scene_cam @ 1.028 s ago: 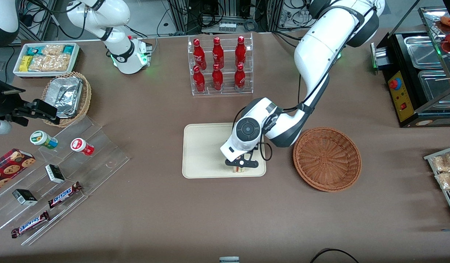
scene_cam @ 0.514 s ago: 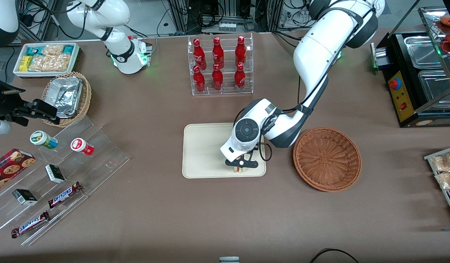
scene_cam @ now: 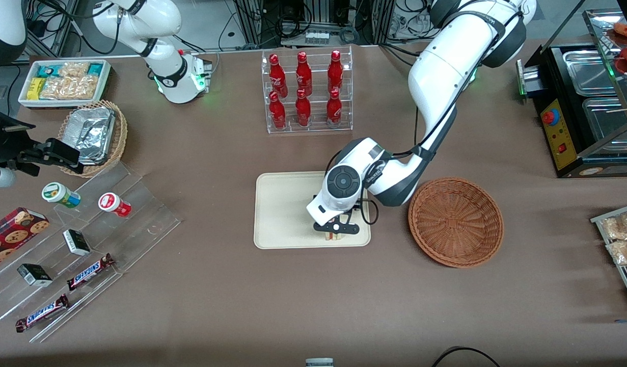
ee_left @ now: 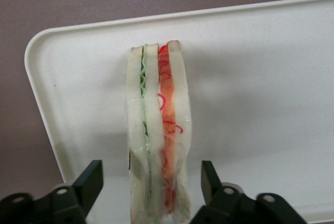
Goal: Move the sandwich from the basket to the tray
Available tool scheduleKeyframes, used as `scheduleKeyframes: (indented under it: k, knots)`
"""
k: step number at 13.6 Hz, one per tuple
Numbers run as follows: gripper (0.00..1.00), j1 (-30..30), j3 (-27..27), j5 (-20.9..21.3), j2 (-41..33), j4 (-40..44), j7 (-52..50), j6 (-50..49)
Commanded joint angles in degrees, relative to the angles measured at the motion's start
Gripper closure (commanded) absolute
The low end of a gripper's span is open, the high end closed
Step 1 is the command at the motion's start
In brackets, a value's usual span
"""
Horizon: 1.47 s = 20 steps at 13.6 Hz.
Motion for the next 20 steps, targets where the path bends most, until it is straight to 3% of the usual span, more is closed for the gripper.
scheduleKeyframes:
  k: [1,11,15,20]
  knots:
    - [0.00,-1.0,0.6,1.1,0.8,2.0,-3.7,-0.8]
    - [0.00,0.9,0.9,1.1,-0.7,4.5,-3.1,-1.2]
    - [0.00,3.4,2.2,2.8,-3.7,5.2,-3.0,-2.9]
    - [0.00,11.0,2.9,0.6,-7.7,5.4,-2.8,-4.6]
